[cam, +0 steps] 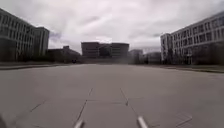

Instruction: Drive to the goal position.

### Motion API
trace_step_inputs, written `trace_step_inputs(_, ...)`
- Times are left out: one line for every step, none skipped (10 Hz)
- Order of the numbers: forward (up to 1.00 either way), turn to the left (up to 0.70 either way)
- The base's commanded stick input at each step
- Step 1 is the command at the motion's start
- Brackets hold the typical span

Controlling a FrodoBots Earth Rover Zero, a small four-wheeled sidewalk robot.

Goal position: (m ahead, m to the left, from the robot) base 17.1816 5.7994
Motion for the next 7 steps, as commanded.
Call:
trace_step_inputs(1.00, 0.00)
trace_step_inputs(1.00, 0.00)
trace_step_inputs(1.00, 0.00)
trace_step_inputs(1.00, 0.00)
trace_step_inputs(1.00, 0.00)
trace_step_inputs(1.00, 0.00)
trace_step_inputs(1.00, 0.00)
